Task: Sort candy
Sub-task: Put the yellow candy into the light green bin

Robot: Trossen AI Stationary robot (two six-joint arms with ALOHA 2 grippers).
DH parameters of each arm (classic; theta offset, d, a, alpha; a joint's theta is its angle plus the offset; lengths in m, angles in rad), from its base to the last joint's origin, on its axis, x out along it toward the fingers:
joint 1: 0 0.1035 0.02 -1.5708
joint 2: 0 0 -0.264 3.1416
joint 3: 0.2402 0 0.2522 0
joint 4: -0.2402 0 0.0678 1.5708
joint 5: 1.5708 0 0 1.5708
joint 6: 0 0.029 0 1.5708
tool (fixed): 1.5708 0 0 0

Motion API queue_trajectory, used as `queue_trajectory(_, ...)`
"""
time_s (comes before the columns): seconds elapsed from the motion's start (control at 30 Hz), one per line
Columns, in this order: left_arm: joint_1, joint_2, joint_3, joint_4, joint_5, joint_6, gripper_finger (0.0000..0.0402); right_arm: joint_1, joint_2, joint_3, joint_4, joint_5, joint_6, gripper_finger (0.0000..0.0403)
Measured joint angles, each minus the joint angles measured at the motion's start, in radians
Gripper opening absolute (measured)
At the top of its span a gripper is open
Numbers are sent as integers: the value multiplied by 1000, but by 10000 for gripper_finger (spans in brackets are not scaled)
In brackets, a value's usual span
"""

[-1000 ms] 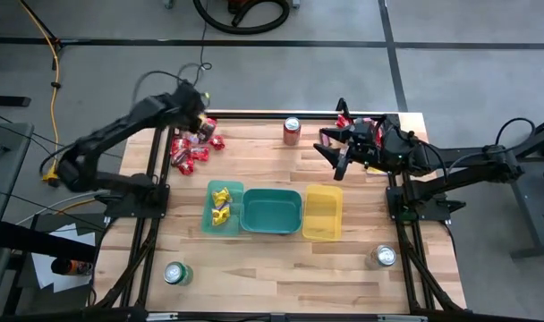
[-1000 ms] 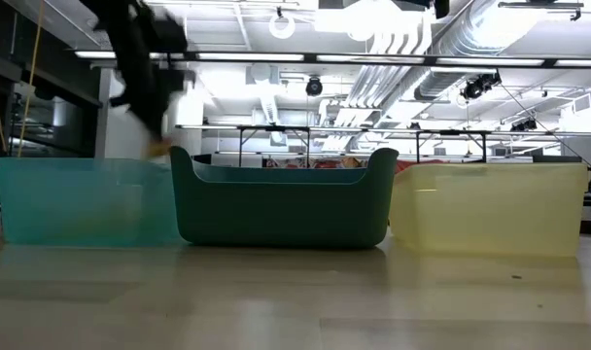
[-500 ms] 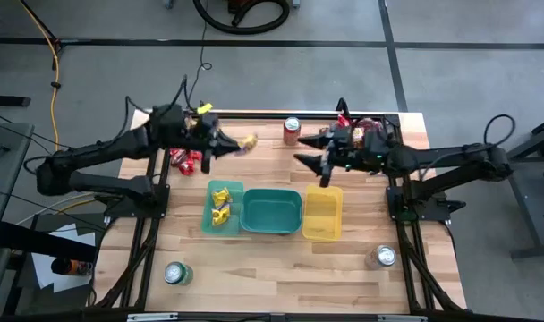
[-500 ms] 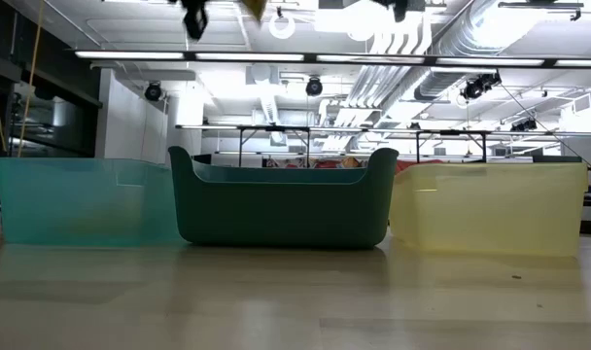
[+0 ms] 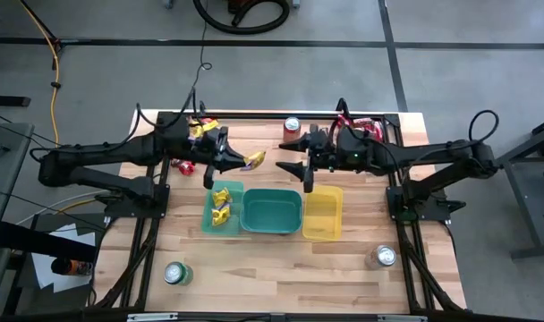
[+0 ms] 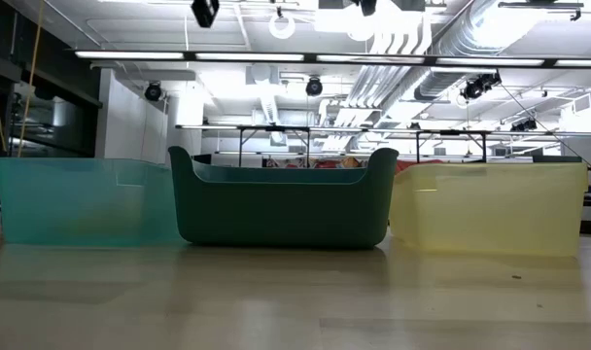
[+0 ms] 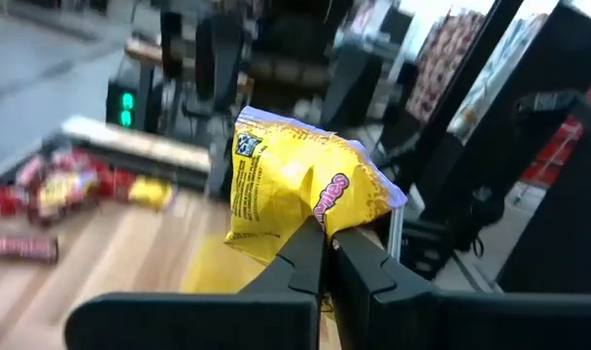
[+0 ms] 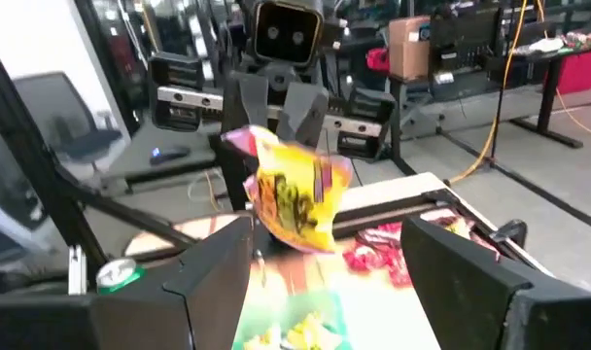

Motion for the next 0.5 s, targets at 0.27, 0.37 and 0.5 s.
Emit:
queue_trajectory(0.27,-73,-37,1,-456,-34,-28,0,0,-43,67,-260,15,-39,259)
queue_trajectory(0.37,-133,-22,0,-656,-84,-30,0,0,-65,68,-323,28,-39,259)
queue_trajectory(0.5,-206,22,-9,-806,-141,-48,0,0,-86,68,-382,56,-39,259)
